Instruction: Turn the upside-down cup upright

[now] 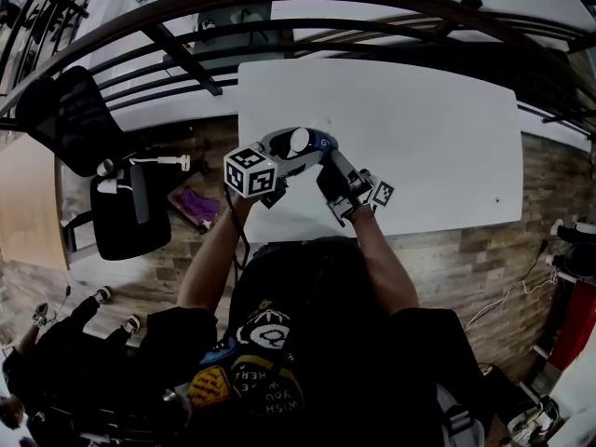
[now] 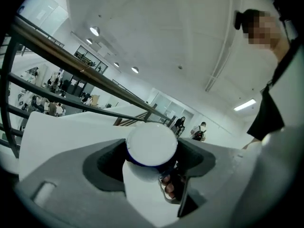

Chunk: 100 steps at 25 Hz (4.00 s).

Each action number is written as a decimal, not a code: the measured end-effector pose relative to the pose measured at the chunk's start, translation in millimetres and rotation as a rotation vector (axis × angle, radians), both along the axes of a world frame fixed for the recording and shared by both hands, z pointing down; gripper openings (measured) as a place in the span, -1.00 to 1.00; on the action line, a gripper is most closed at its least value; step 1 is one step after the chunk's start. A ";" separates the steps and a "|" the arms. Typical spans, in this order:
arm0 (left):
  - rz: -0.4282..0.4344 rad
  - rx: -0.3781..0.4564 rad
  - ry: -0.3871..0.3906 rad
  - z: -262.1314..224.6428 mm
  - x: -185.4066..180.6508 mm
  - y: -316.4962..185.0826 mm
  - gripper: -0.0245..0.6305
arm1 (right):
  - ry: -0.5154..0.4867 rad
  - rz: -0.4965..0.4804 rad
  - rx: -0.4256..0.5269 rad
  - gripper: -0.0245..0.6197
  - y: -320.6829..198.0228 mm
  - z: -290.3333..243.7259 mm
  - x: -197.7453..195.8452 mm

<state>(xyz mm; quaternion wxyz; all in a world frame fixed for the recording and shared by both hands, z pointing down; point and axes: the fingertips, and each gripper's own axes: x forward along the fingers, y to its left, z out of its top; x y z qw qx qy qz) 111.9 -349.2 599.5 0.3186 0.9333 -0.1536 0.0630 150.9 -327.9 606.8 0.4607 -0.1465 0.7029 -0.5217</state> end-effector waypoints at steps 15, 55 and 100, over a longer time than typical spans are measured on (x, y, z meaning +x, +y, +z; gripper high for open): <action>-0.142 0.033 -0.308 68.1 -62.1 12.1 -0.26 | 0.785 0.054 -0.027 -0.83 -5.9 42.6 14.3; -0.176 0.111 -0.327 18.9 -78.5 132.2 -0.91 | 1.519 0.117 0.013 -0.91 137.5 26.1 -30.9; -0.310 0.336 -0.356 -79.1 -43.0 467.1 -0.91 | 1.341 0.301 0.148 -0.92 466.8 -93.3 -9.1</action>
